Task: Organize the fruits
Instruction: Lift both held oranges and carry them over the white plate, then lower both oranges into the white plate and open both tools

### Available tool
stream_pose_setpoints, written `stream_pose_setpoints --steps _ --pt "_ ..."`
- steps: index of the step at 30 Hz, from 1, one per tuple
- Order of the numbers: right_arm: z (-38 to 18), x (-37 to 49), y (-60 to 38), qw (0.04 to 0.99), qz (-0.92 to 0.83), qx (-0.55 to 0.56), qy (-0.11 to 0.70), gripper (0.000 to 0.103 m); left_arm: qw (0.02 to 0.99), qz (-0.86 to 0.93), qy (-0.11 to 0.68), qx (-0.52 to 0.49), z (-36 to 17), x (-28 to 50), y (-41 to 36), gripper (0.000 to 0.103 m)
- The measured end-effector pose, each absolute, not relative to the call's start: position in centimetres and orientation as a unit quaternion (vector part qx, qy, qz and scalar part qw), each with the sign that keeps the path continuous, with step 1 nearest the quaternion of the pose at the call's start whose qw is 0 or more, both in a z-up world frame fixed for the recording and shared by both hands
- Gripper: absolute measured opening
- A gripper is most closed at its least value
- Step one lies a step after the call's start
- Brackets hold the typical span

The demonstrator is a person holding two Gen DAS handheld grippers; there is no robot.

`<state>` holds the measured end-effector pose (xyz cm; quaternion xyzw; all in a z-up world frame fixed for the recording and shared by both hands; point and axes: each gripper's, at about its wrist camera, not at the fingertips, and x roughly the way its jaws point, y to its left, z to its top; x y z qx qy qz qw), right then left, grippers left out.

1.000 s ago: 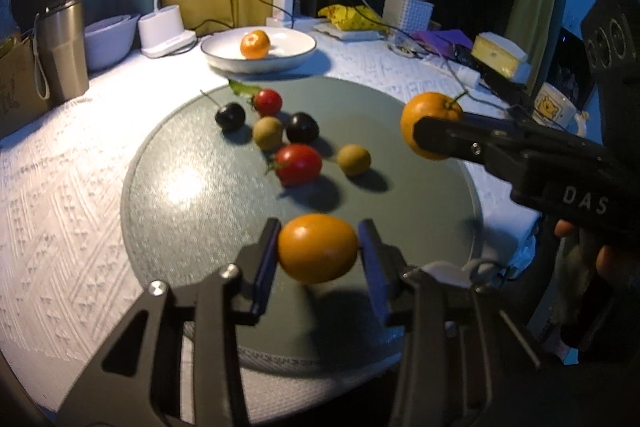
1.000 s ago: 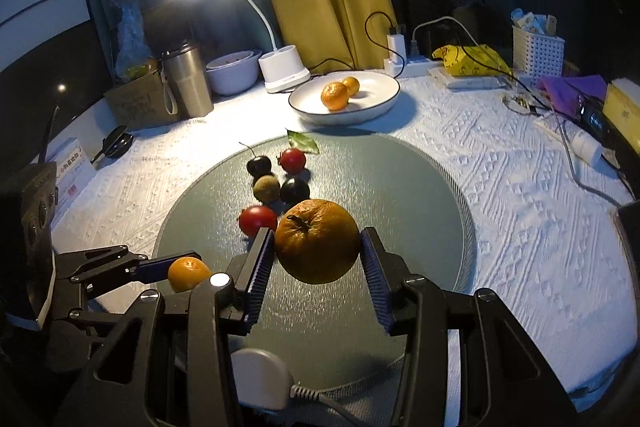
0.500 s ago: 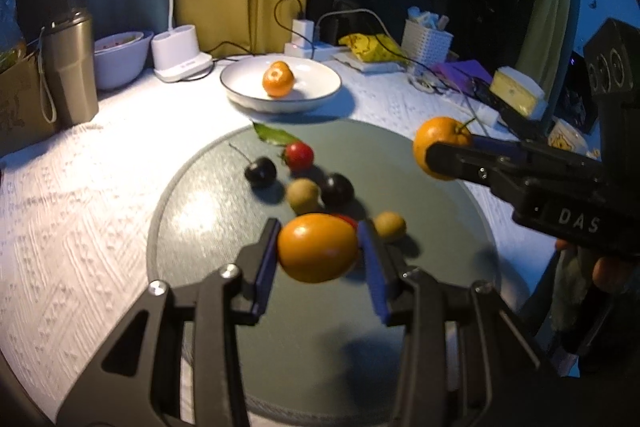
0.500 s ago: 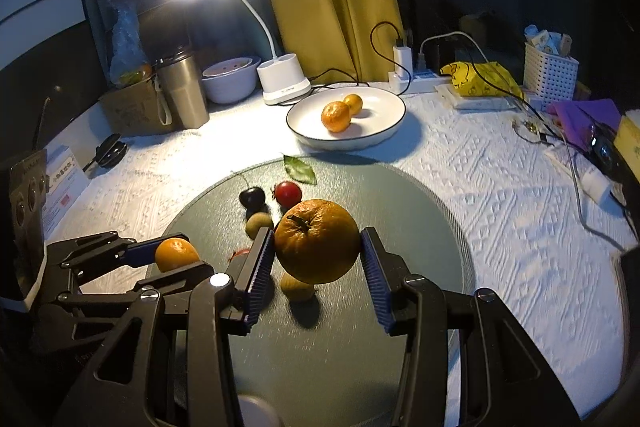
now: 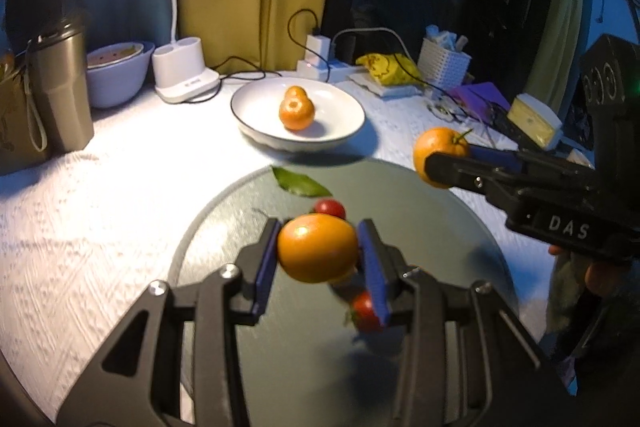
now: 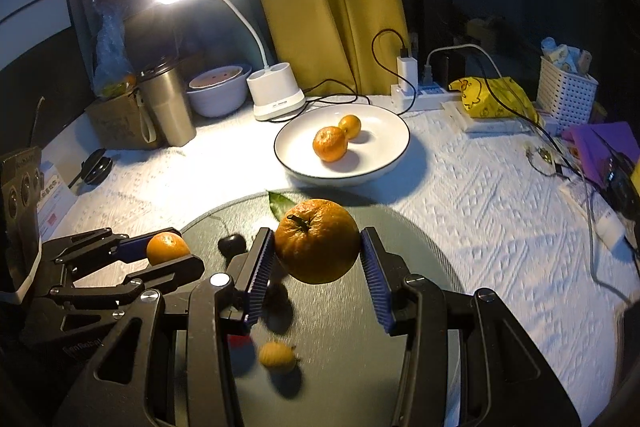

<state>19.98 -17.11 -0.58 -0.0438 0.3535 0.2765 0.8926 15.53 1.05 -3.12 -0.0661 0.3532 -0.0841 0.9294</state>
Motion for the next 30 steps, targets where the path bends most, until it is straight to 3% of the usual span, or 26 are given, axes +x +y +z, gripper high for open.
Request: stream_pose_setpoints --steps 30 --pt "-2.2 30.8 -14.7 0.886 0.278 -0.048 0.367 0.047 0.929 -0.081 0.354 -0.074 -3.7 26.5 3.8 0.041"
